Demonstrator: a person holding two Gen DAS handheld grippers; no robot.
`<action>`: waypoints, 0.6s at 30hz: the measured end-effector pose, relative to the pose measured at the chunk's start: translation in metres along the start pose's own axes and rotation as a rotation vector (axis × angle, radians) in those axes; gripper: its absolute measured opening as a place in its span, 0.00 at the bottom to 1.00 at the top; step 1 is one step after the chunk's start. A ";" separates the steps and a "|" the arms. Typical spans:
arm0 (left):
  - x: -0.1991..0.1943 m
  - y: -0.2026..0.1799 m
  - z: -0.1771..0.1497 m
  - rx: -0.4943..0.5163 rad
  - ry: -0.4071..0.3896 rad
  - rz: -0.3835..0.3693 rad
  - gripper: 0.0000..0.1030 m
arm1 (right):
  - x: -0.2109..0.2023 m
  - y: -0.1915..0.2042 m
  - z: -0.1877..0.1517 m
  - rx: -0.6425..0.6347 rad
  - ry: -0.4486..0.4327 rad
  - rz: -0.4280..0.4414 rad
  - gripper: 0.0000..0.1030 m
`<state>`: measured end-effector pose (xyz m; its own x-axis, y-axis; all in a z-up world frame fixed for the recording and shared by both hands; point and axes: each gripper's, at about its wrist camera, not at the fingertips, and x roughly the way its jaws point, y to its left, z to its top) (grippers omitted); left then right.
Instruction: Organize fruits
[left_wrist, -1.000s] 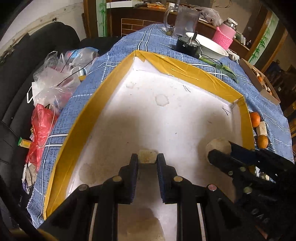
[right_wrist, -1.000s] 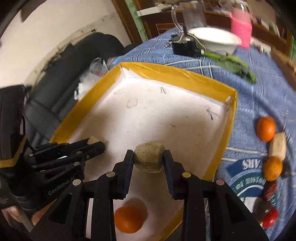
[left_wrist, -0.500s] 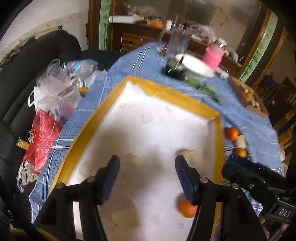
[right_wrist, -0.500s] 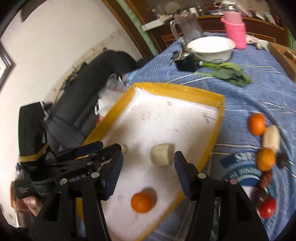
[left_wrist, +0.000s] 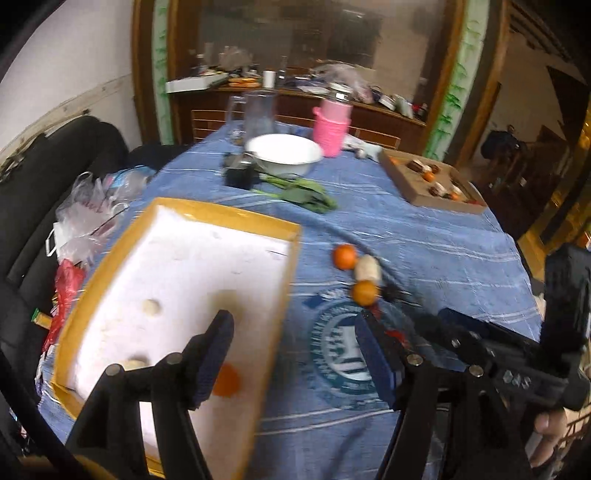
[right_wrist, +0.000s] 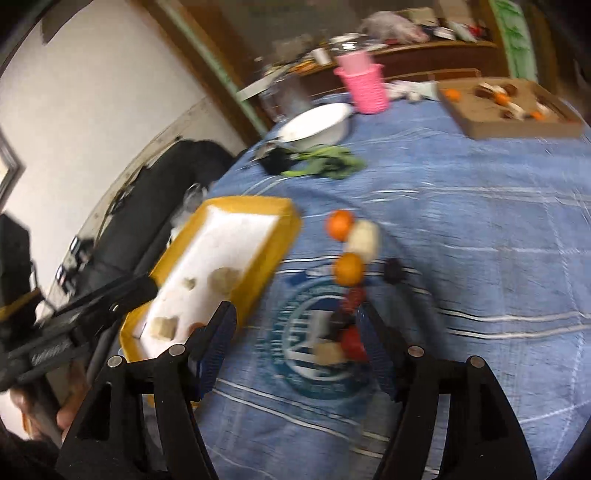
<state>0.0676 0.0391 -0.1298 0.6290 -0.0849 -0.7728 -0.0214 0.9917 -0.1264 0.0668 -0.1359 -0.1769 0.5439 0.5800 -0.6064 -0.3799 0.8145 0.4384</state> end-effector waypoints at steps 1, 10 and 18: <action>0.001 -0.007 -0.002 0.006 0.005 -0.001 0.69 | -0.002 -0.007 -0.001 0.004 -0.006 0.008 0.65; 0.038 -0.043 -0.020 0.013 0.091 0.049 0.69 | 0.011 -0.057 -0.008 0.086 -0.006 0.059 0.64; 0.056 -0.051 -0.033 -0.019 0.141 0.067 0.69 | 0.006 -0.069 -0.012 0.115 -0.010 -0.015 0.64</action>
<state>0.0783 -0.0195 -0.1877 0.5099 -0.0329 -0.8596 -0.0749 0.9938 -0.0825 0.0869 -0.1890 -0.2189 0.5565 0.5672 -0.6072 -0.2833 0.8165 0.5031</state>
